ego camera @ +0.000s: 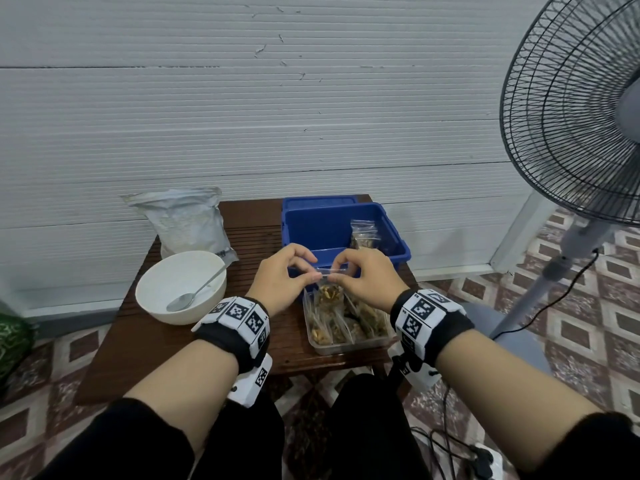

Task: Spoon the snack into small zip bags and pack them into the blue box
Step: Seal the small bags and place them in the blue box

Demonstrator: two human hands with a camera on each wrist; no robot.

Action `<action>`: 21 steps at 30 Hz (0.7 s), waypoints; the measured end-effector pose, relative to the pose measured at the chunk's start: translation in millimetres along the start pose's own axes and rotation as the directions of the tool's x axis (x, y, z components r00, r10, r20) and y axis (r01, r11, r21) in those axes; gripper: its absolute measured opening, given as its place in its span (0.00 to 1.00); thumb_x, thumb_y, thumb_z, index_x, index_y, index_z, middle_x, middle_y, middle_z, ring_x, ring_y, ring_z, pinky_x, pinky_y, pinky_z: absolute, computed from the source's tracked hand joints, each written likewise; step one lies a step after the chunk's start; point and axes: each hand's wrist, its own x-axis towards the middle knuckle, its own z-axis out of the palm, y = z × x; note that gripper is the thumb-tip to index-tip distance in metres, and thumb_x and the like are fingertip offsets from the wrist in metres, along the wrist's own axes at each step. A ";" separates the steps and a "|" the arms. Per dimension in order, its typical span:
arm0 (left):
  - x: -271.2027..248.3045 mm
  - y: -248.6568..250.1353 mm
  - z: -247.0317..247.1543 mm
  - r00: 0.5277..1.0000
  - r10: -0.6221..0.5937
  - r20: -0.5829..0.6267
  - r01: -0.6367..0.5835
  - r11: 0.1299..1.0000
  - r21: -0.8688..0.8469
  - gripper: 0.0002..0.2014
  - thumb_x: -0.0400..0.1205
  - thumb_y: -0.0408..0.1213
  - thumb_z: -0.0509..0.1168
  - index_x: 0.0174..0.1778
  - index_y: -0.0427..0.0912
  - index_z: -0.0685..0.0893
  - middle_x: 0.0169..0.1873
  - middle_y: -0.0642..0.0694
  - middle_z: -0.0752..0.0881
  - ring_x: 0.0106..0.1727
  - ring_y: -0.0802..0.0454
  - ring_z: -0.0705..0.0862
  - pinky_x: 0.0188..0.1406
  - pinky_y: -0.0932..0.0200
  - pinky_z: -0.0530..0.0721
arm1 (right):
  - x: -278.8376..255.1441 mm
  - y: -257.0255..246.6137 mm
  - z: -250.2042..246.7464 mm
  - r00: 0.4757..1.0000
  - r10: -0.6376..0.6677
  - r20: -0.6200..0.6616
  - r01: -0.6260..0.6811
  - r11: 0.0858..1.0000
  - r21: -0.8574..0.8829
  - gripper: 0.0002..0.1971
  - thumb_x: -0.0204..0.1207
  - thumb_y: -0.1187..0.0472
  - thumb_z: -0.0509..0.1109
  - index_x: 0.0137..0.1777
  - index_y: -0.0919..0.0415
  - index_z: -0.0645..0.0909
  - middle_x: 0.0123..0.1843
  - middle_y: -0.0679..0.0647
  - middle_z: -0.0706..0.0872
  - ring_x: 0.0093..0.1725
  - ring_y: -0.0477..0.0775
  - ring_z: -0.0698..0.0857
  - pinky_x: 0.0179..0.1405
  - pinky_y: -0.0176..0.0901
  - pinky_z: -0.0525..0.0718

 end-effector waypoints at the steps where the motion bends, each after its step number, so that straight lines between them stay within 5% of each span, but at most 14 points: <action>1: -0.2 0.5 0.7 1.000 0.000 0.003 0.000 1.000 -0.009 0.10 0.76 0.35 0.75 0.47 0.50 0.81 0.33 0.55 0.90 0.45 0.70 0.84 0.59 0.75 0.67 | 0.4 0.4 0.8 1.000 -0.005 0.008 0.006 1.000 -0.007 0.06 0.74 0.51 0.74 0.38 0.45 0.80 0.26 0.42 0.76 0.38 0.47 0.77 0.48 0.47 0.75; 7: 1.9 2.8 1.7 1.000 -0.004 -0.014 0.003 1.000 -0.030 0.12 0.75 0.36 0.76 0.45 0.51 0.78 0.33 0.55 0.90 0.43 0.73 0.83 0.52 0.82 0.67 | 6.3 2.2 6.3 0.999 -0.012 0.033 0.013 0.999 -0.052 0.09 0.77 0.56 0.71 0.38 0.46 0.75 0.34 0.44 0.77 0.44 0.54 0.76 0.55 0.54 0.76; 12: 4.2 0.3 -1.6 0.999 -0.034 -0.019 0.033 0.999 -0.041 0.13 0.75 0.37 0.76 0.45 0.52 0.78 0.33 0.56 0.90 0.41 0.72 0.84 0.46 0.80 0.72 | 8.9 3.7 3.5 0.998 -0.035 0.059 0.035 0.999 0.007 0.10 0.76 0.56 0.71 0.37 0.43 0.76 0.35 0.46 0.81 0.43 0.53 0.79 0.51 0.52 0.77; 16: 5.8 -3.4 -0.9 0.998 -0.050 -0.032 0.048 0.996 -0.075 0.10 0.76 0.40 0.75 0.45 0.52 0.79 0.33 0.57 0.90 0.42 0.70 0.85 0.54 0.68 0.76 | 11.5 0.7 1.9 0.996 -0.054 0.076 0.055 0.998 -0.009 0.10 0.77 0.61 0.70 0.38 0.47 0.75 0.32 0.46 0.77 0.39 0.53 0.76 0.46 0.48 0.75; 21: 14.8 -12.4 -8.9 0.986 -0.092 -0.139 0.074 0.989 -0.125 0.06 0.82 0.45 0.67 0.47 0.46 0.83 0.40 0.53 0.91 0.50 0.60 0.87 0.63 0.55 0.79 | 25.1 -9.7 -31.7 0.994 0.007 0.105 -0.006 1.000 -0.009 0.05 0.78 0.61 0.69 0.41 0.53 0.80 0.41 0.53 0.85 0.43 0.54 0.81 0.47 0.48 0.78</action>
